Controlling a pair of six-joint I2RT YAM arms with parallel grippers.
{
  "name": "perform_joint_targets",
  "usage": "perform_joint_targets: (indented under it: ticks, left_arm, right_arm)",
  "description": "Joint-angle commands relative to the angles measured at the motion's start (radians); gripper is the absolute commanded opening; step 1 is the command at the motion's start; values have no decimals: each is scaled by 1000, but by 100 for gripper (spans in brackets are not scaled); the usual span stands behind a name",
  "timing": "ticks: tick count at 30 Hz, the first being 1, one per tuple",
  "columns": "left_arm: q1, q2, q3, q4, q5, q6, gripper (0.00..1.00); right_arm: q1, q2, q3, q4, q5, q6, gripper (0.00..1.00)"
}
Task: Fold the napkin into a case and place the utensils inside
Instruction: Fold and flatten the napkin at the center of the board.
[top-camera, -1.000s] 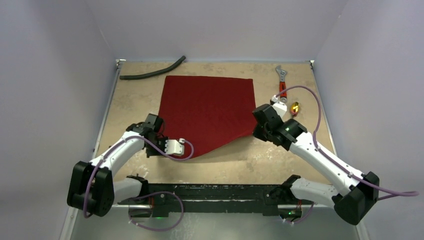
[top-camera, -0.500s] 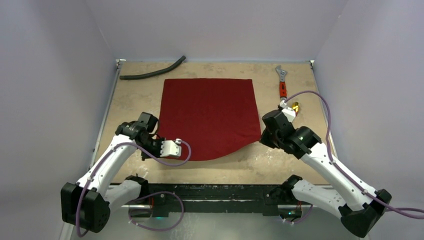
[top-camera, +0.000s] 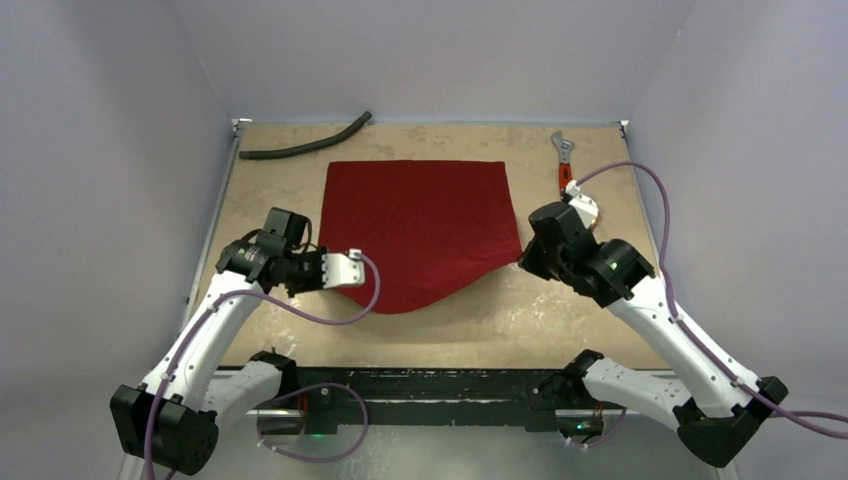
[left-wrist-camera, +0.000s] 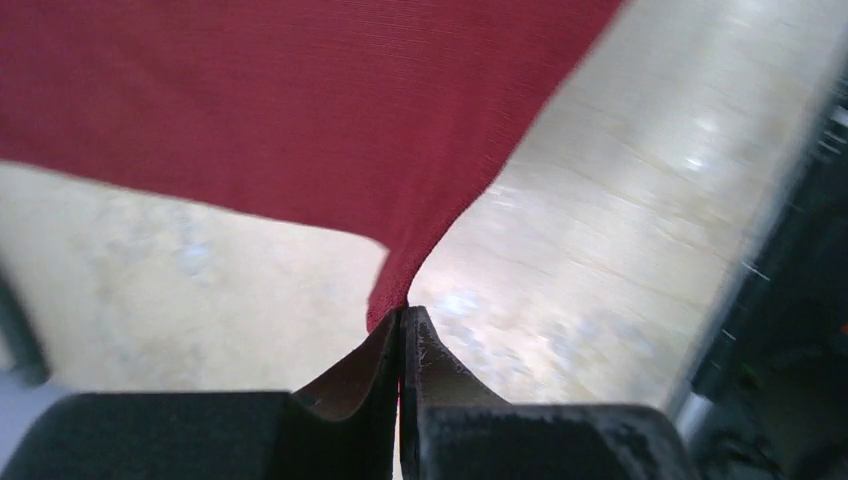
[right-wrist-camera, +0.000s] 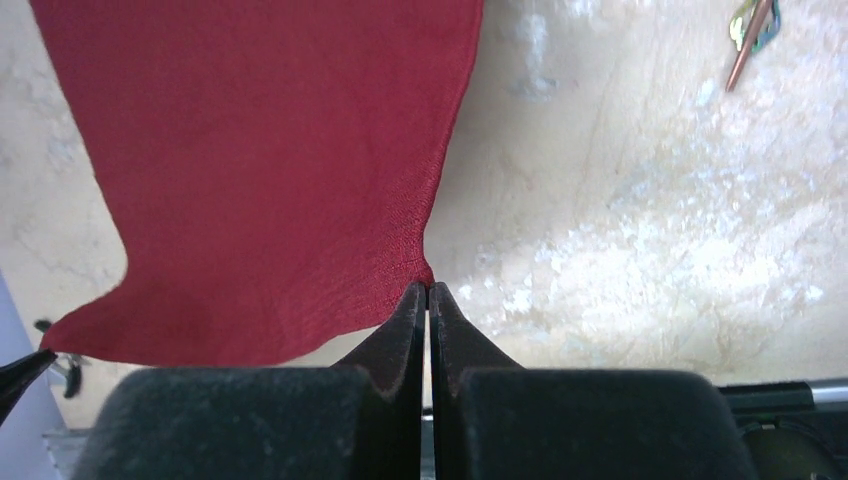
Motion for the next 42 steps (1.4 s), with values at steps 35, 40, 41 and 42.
perform_joint_targets:
  ticks: [35,40,41,42]
  left_arm:
    - [-113,977,564,867,-832,-606,0]
    - [-110,1038,579,935,-882,-599,0]
    - [-110,1045,583,939,-895,-598,0]
    - [-110,1047,581,950,-908,-594,0]
  right_arm:
    - [-328,826,418,564,195,-317,0]
    - [-332,880,426,585,187,-324,0]
    - [-332,892,429,586,187,-323,0]
    - [-332,904,433,584,187,-323,0]
